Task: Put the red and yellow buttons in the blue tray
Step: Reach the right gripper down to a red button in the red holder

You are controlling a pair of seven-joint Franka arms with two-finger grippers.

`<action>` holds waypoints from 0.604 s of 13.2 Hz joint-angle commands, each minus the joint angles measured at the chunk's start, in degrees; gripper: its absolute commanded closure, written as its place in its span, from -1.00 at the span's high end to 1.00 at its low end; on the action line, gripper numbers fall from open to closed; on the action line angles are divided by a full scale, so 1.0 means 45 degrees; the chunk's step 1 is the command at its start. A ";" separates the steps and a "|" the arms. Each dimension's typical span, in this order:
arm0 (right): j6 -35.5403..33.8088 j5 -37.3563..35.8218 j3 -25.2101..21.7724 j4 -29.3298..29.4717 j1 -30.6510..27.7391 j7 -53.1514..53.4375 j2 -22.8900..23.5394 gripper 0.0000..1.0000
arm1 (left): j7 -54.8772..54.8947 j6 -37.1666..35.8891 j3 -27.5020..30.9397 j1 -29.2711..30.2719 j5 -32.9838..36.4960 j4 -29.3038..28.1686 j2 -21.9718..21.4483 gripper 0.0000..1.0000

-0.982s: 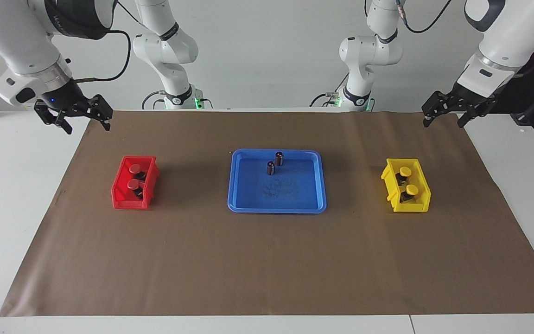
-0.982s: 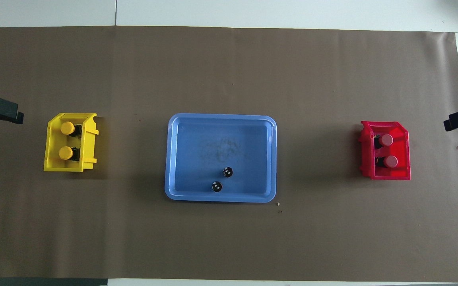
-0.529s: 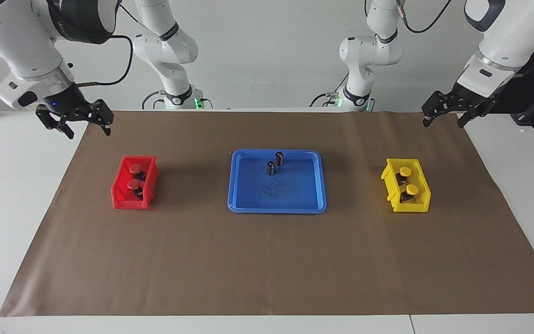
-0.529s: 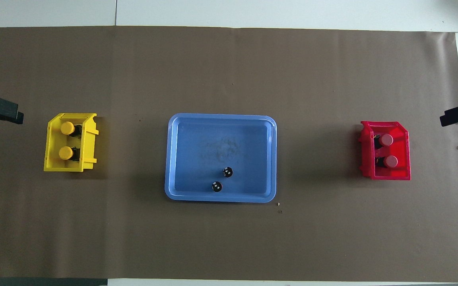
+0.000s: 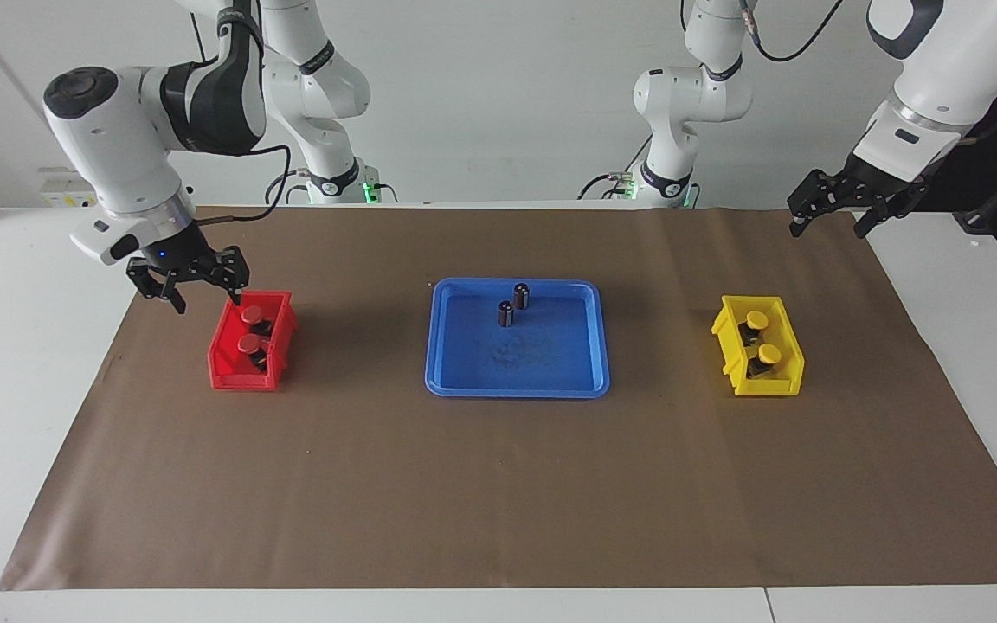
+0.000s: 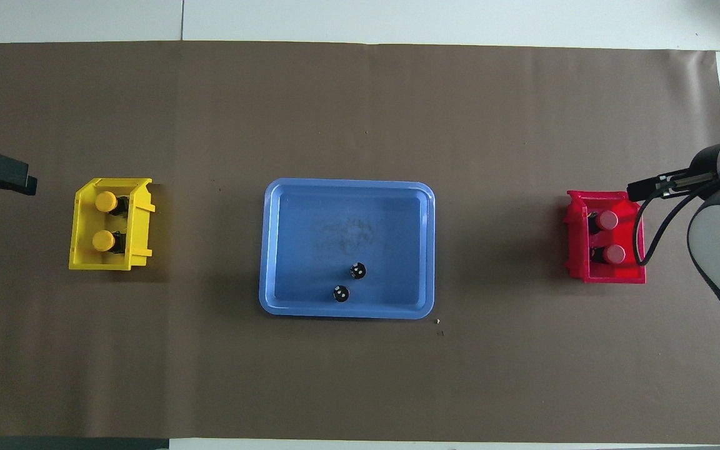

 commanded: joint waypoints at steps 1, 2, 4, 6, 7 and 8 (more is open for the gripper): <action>0.0476 0.0024 0.0022 -0.0079 -0.0215 -0.0025 0.0477 0.59 | 0.0080 -0.0116 0.0170 -0.0185 -0.0143 -0.0254 -0.0243 1.00; 0.0593 0.0043 0.0041 -0.0156 -0.0196 0.0188 0.0594 0.58 | 0.0080 -0.0096 0.0169 -0.0224 -0.0143 -0.0254 -0.0243 1.00; 0.0924 0.0044 0.0042 -0.0332 -0.0195 0.0872 0.0926 0.55 | 0.0100 -0.0096 0.0169 -0.0185 -0.0143 -0.0254 -0.0243 1.00; 0.1567 0.0044 0.0022 -0.0896 -0.0215 0.0893 0.0870 0.49 | 0.0080 -0.0116 0.0169 -0.0185 -0.0143 -0.0254 -0.0243 1.00; 0.1841 0.0044 0.0022 -0.1131 -0.0292 0.0913 0.0908 0.48 | 0.0042 -0.0077 0.0169 -0.0185 -0.0143 -0.0254 -0.0243 1.00; 0.2134 0.0044 0.0022 -0.1308 -0.0409 0.1067 0.0966 0.47 | 0.0041 -0.0135 0.0169 -0.0185 -0.0143 -0.0254 -0.0243 1.00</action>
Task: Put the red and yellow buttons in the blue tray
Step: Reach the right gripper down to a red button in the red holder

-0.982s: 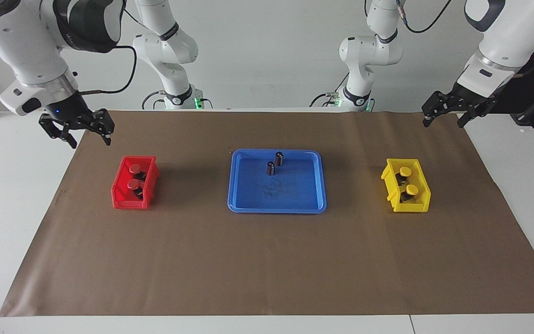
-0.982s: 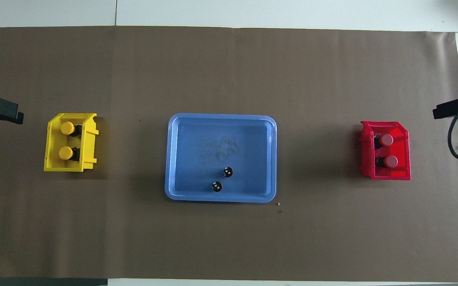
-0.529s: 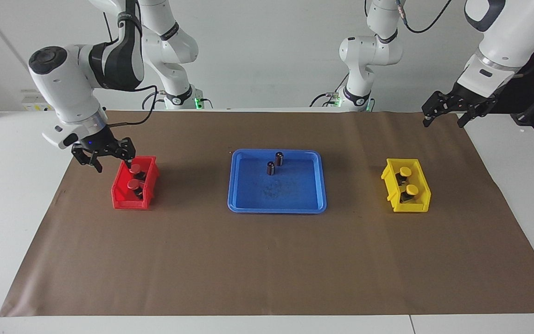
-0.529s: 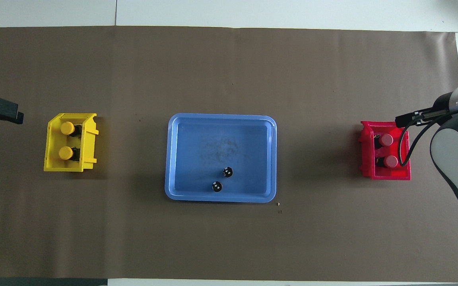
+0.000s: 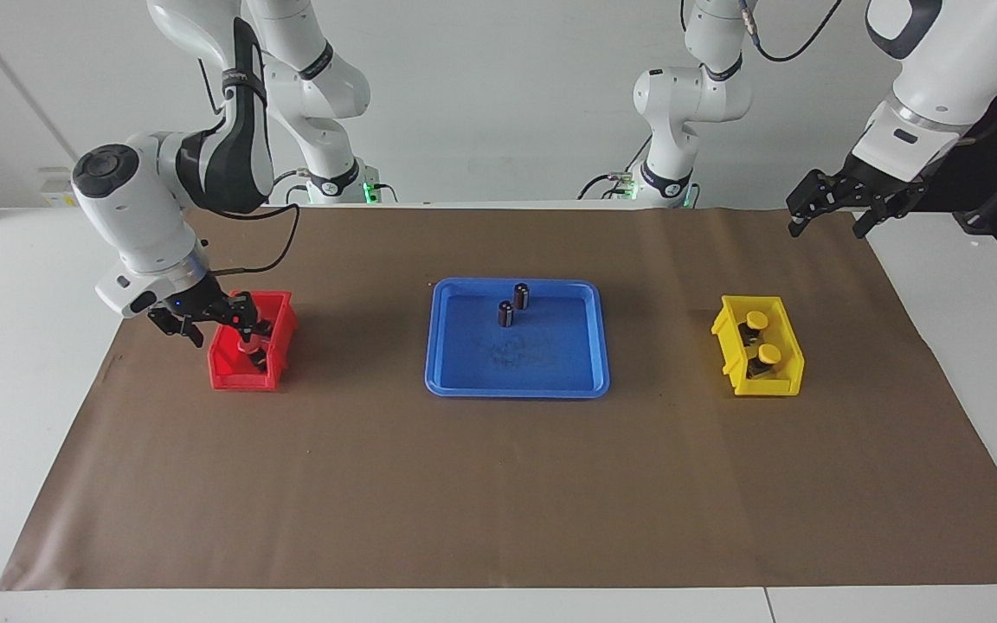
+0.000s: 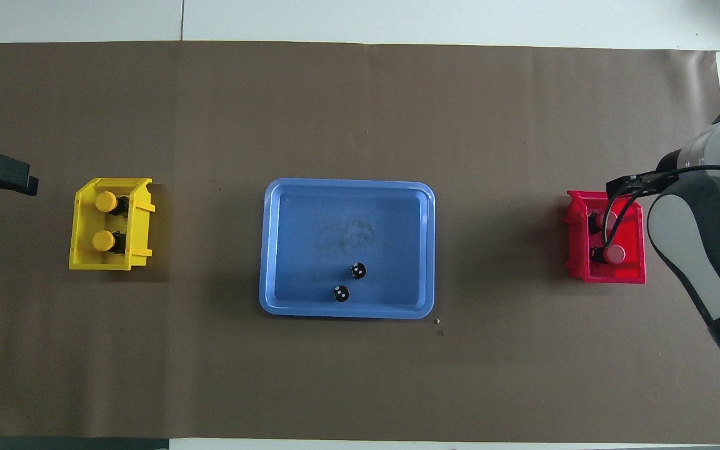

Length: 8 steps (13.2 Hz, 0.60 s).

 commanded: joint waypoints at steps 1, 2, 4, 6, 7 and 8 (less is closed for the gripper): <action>0.0712 0.0081 0.0080 -0.0672 -0.0268 0.0443 0.0008 0.47 | 0.0061 -0.0135 0.0171 -0.0157 -0.0143 -0.0254 -0.0243 1.00; 0.0732 0.0352 0.0080 -0.0673 -0.0268 0.0522 0.0048 0.47 | 0.0061 -0.0154 0.0171 -0.0157 -0.0143 -0.0273 -0.0262 1.00; 0.0790 0.0589 0.0061 -0.0848 -0.0307 0.0522 0.0107 0.47 | 0.0100 -0.0135 0.0171 -0.0119 -0.0143 -0.0409 -0.0301 1.00; 0.0926 0.0609 0.0080 -0.0887 -0.0230 0.0542 0.0205 0.47 | 0.0061 -0.0076 0.0190 -0.0138 -0.0143 -0.0449 -0.0341 1.00; 0.1024 0.0609 0.0080 -0.0927 -0.0210 0.0542 0.0205 0.47 | 0.0061 -0.0037 0.0190 -0.0119 -0.0143 -0.0449 -0.0341 1.00; 0.1063 0.0609 0.0080 -0.1004 -0.0229 0.0523 0.0205 0.47 | 0.0061 0.0002 0.0190 -0.0138 -0.0124 -0.0469 -0.0341 1.00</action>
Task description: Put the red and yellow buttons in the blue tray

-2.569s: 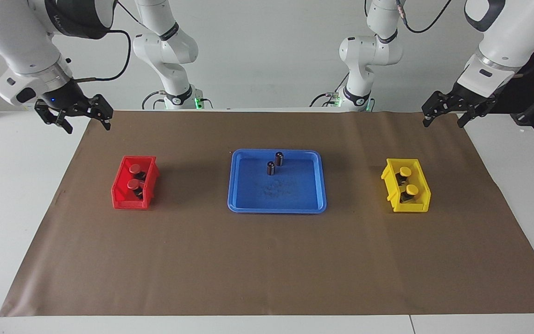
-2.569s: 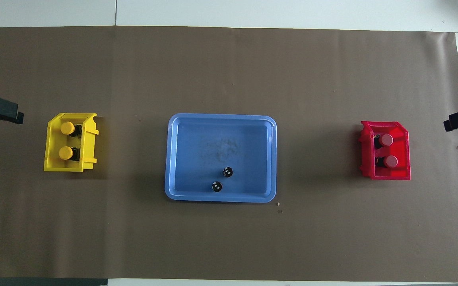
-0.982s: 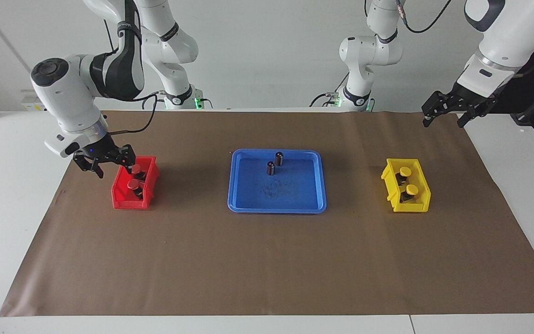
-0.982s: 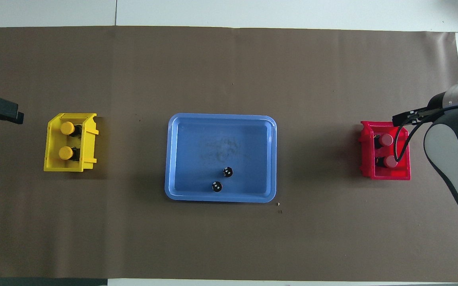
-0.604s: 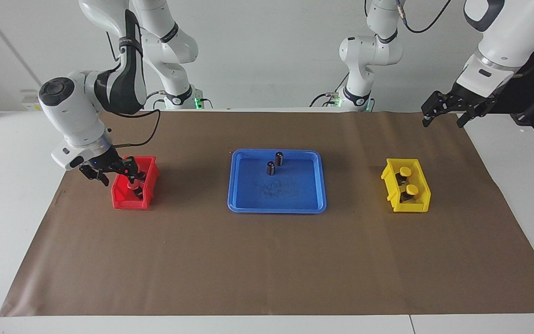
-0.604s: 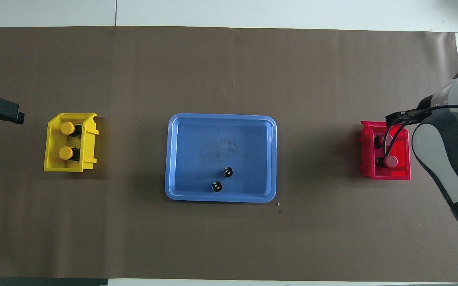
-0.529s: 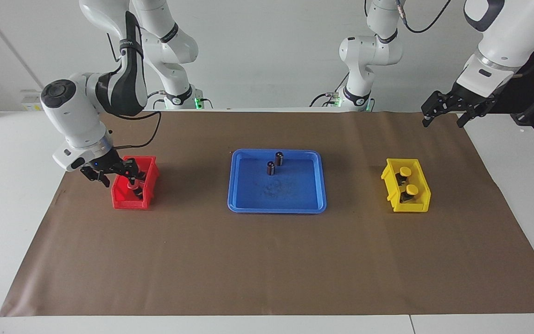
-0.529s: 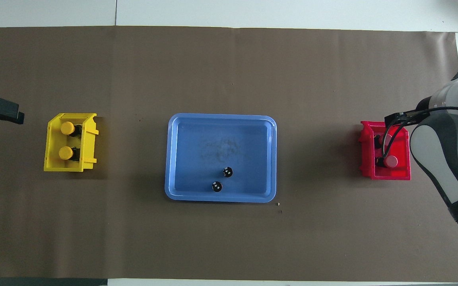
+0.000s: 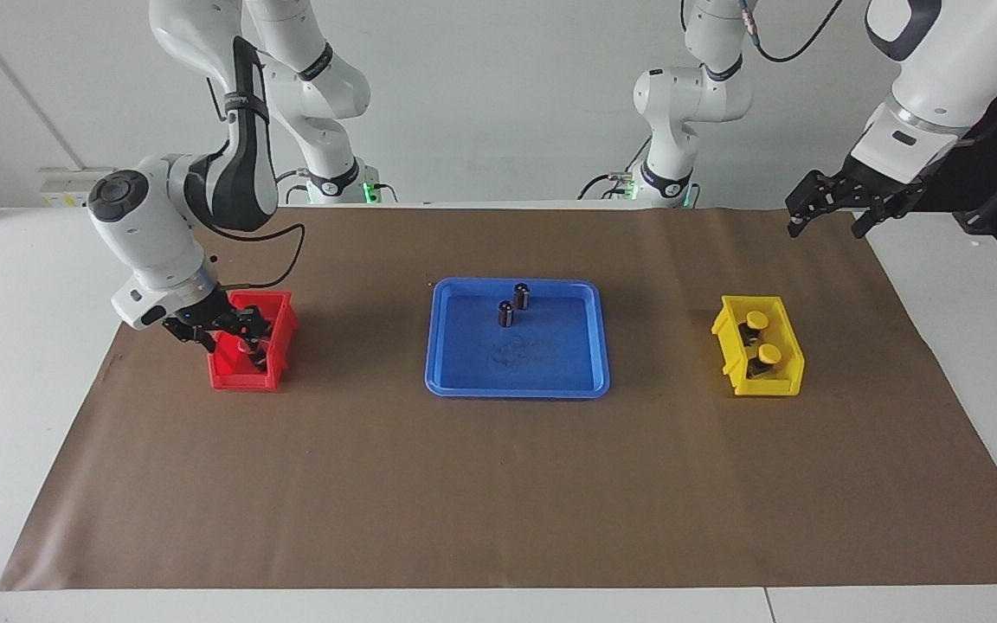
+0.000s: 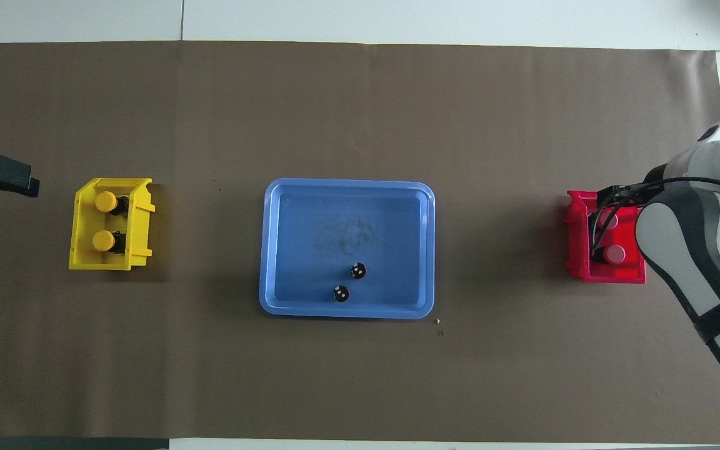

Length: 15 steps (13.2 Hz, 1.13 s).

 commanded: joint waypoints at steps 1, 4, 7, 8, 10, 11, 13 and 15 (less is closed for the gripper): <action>0.0367 0.0166 0.0092 -0.0420 -0.0084 0.0124 -0.0081 0.47 | 0.0061 0.0083 0.0184 -0.0119 -0.0104 -0.0436 -0.0339 1.00; 0.0775 0.0166 0.0092 -0.0868 -0.0084 0.0105 -0.0217 0.38 | 0.0061 0.0083 0.0184 -0.0119 -0.0104 -0.0495 -0.0358 1.00; 0.0894 0.0166 0.0072 -0.1085 -0.0123 0.0027 -0.0237 0.33 | 0.0080 0.0142 0.0204 -0.0119 -0.0104 -0.0612 -0.0397 1.00; 0.0933 0.0166 0.0072 -0.1104 -0.0123 0.0027 -0.0237 0.33 | 0.0080 0.0239 0.0204 -0.0099 -0.0104 -0.0767 -0.0474 1.00; 0.1108 0.0186 0.0092 -0.1260 -0.0123 0.0027 -0.0296 0.33 | 0.0081 0.0686 0.0204 -0.0119 -0.0104 -0.1293 -0.0728 1.00; 0.1186 0.0166 0.0072 -0.1396 -0.0123 0.0027 -0.0334 0.33 | 0.0080 0.0805 0.0204 -0.0099 -0.0104 -0.1548 -0.0845 1.00; 0.1343 0.0186 0.0072 -0.1515 -0.0123 0.0027 -0.0374 0.31 | 0.0080 0.0825 0.0204 -0.0099 -0.0104 -0.1609 -0.0885 1.00; 0.1343 0.0166 0.0091 -0.1534 -0.0123 0.0007 -0.0374 0.19 | 0.0080 0.0864 0.0204 -0.0099 -0.0104 -0.1609 -0.0885 1.00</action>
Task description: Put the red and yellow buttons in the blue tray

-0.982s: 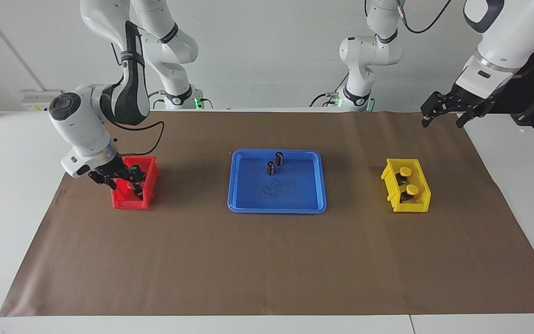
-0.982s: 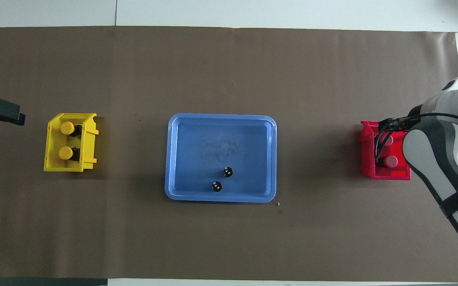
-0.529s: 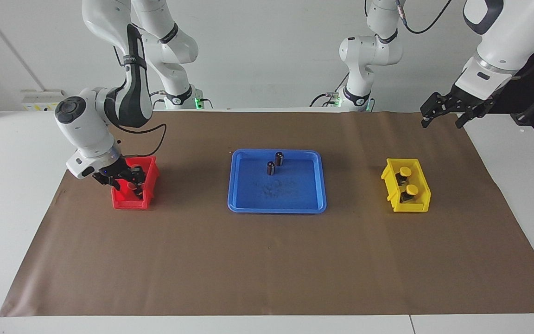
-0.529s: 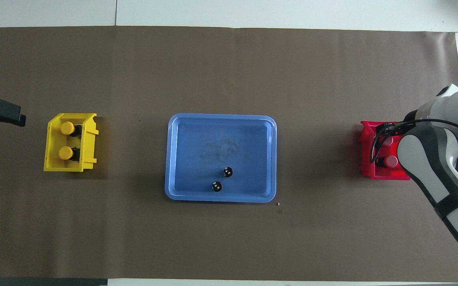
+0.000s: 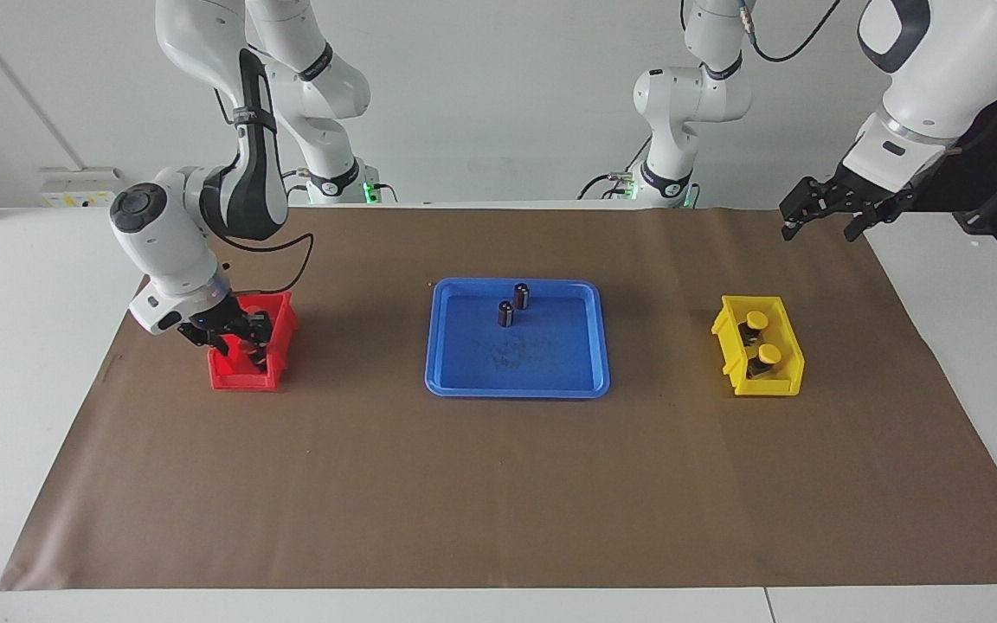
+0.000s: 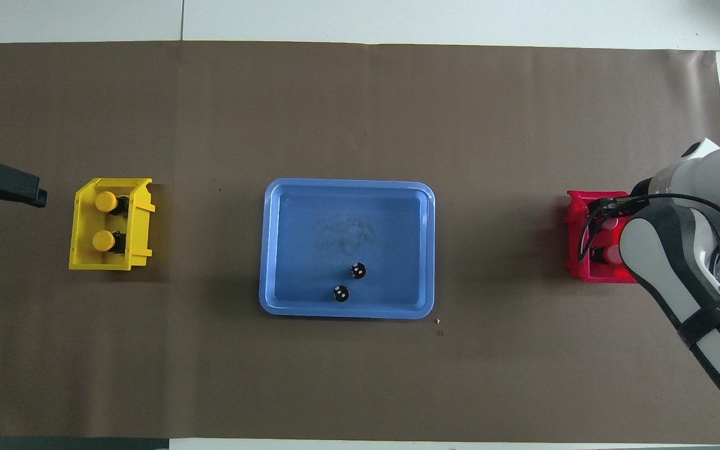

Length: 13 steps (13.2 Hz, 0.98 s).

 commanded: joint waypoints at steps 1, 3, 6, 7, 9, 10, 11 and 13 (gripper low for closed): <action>0.0302 0.0177 0.0077 -0.0445 -0.0122 0.0006 -0.0387 0.13 | 0.0081 0.0396 0.0157 -0.0101 -0.0104 -0.0519 -0.0425 1.00; 0.0399 0.0177 0.0096 -0.0640 -0.0122 0.0006 -0.0426 0.04 | 0.0061 0.0396 0.0157 -0.0101 -0.0104 -0.0519 -0.0425 1.00; 0.0614 0.0158 0.0096 -0.0875 -0.0122 0.0006 -0.0505 -0.30 | 0.0061 0.0415 0.0157 -0.0101 -0.0104 -0.0519 -0.0425 1.00; 0.0595 0.0158 0.0096 -0.0817 -0.0122 -0.0013 -0.0505 -0.49 | 0.0061 0.0415 0.0157 -0.0082 -0.0104 -0.0519 -0.0425 1.00; 0.0110 0.0138 0.0076 -0.0080 -0.0122 -0.0556 -0.0349 -0.60 | 0.0061 0.0435 0.0157 -0.0004 -0.0104 -0.0519 -0.0425 1.00; -0.0802 0.0119 0.0076 0.0757 -0.0161 -0.0811 -0.0155 -0.60 | 0.0061 0.0454 0.0157 0.0016 -0.0085 -0.0538 -0.0445 1.00; -0.1913 0.0080 0.0076 0.1925 -0.0161 -0.0814 0.0118 -0.60 | 0.0061 0.0783 0.0157 0.0016 -0.0104 -0.0751 -0.0483 1.00; -0.4257 -0.0038 0.0076 0.4288 0.0033 -0.0737 0.0509 -0.59 | 0.0061 0.2554 0.0138 0.0016 -0.0104 -0.2268 -0.1048 1.00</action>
